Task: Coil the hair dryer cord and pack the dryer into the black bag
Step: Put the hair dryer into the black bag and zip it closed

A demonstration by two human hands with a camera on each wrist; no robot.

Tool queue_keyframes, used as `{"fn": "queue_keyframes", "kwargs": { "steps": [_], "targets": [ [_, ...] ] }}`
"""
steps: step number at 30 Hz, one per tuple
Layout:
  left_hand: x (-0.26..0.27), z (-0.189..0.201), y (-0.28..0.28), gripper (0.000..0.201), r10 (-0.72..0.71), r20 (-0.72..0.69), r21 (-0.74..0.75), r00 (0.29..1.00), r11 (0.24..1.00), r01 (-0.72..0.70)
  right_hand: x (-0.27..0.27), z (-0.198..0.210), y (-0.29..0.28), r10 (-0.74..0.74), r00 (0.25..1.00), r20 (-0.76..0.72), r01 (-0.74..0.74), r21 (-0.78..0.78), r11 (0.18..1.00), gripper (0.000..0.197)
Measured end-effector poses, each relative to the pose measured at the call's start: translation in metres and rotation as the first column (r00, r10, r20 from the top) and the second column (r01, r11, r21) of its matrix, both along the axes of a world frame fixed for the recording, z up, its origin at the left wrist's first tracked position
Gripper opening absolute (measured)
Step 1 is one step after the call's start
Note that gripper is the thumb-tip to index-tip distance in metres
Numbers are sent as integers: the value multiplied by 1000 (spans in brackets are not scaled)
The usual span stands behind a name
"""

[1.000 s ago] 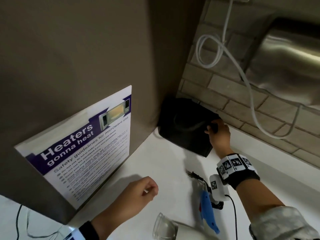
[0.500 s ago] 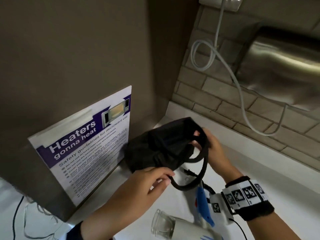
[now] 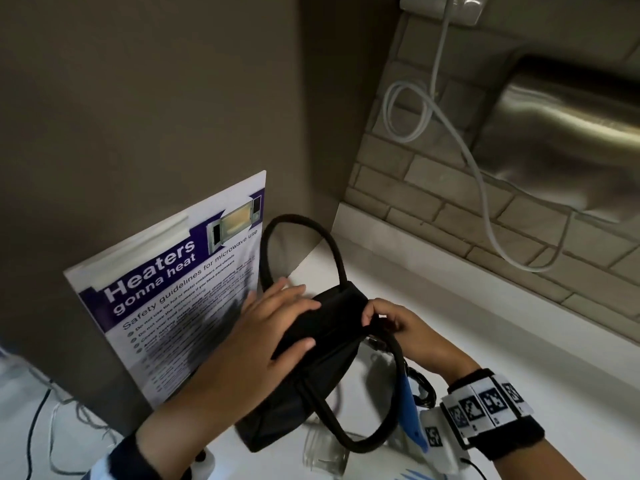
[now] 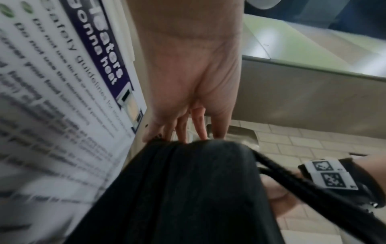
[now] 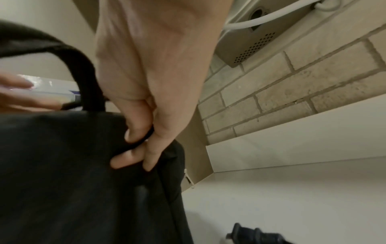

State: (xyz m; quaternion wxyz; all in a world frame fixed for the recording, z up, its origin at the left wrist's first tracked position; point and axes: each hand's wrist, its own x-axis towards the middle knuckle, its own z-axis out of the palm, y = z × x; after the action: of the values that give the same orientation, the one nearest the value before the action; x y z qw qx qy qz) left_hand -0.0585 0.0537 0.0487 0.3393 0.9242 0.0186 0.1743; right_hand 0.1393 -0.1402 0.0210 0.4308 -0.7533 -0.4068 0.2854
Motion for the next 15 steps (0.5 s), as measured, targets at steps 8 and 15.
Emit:
{"fn": "queue_keyframes", "kwargs": {
  "steps": [8, 15],
  "targets": [
    [2, -35, 15, 27, 137, -161, -189, 977, 968, -167, 11, -2, 11, -396, 851, -346, 391, -86, 916, 22],
    [1, -40, 14, 39, 127, -156, -235, 980, 959, -161, 12, -17, 38, -549, 625, -556, 487, -272, 830, 34]
  ]
}}
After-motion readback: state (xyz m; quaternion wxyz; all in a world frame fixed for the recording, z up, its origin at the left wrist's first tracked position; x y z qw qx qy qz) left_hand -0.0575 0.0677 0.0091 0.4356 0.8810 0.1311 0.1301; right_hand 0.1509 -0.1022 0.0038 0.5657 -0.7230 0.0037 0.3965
